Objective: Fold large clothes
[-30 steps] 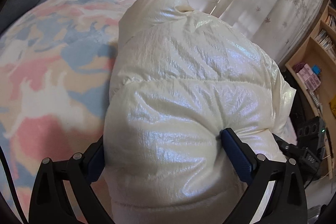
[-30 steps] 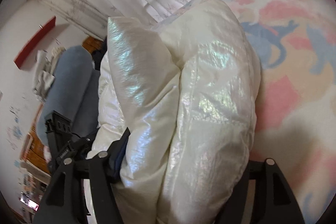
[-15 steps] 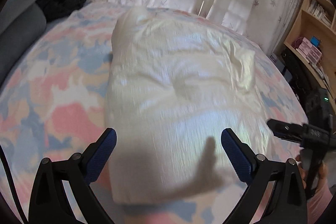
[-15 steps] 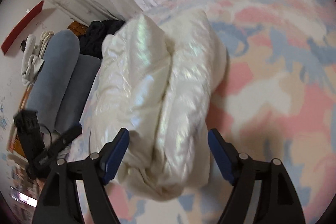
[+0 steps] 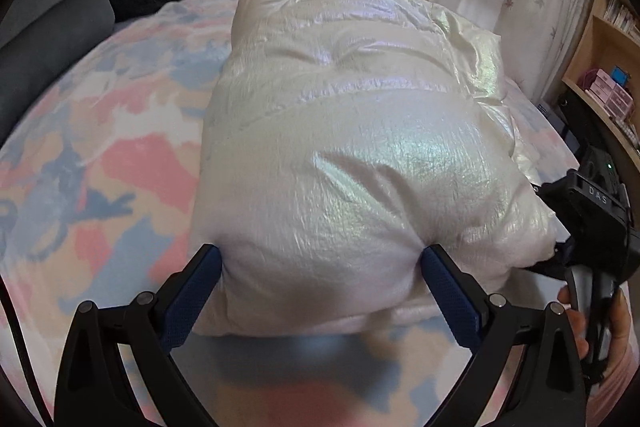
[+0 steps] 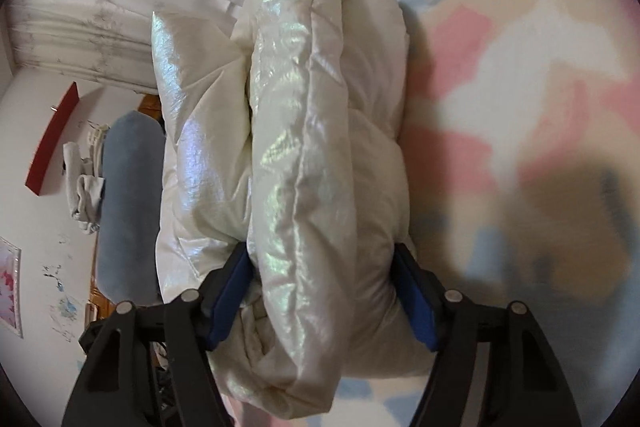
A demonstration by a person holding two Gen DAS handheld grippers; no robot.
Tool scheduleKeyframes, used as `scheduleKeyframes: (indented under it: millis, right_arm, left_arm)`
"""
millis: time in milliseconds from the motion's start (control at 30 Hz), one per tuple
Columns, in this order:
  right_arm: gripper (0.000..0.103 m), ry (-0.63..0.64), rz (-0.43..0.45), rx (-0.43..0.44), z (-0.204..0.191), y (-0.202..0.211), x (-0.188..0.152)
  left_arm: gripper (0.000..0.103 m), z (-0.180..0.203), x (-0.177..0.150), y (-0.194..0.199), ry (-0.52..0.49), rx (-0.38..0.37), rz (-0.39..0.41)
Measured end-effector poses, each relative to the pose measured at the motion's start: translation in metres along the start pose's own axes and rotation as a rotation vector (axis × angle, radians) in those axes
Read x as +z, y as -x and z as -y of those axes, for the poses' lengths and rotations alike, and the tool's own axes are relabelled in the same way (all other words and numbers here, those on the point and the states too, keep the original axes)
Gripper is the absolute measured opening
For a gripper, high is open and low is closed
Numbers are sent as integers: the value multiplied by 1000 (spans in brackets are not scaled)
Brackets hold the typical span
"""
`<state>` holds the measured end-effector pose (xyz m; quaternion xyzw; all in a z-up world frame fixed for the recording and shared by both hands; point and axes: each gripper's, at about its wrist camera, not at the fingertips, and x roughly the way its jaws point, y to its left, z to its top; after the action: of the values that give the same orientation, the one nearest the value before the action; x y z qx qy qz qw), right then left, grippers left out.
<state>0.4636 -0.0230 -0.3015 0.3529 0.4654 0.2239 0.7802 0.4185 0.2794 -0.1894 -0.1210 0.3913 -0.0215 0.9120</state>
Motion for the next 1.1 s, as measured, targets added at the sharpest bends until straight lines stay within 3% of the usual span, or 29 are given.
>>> scheduleKeyframes:
  millis: [300, 467, 633, 767, 1100]
  right_arm:
    - [68, -11, 18, 44, -11, -39, 0]
    - [68, 18, 42, 10, -22, -45, -2]
    - [69, 123, 76, -150, -32, -9, -10]
    - [69, 242, 69, -271, -49, 35, -33]
    - [69, 421, 66, -377, -98, 174, -122]
  left_arm:
    - [100, -25, 30, -7, -27, 106, 40]
    - [100, -30, 27, -6, -24, 102, 24]
    - [99, 0, 6, 8, -117, 145, -4]
    - [99, 39, -13, 43, -182, 142, 6]
    - [100, 132, -48, 179, -182, 83, 32]
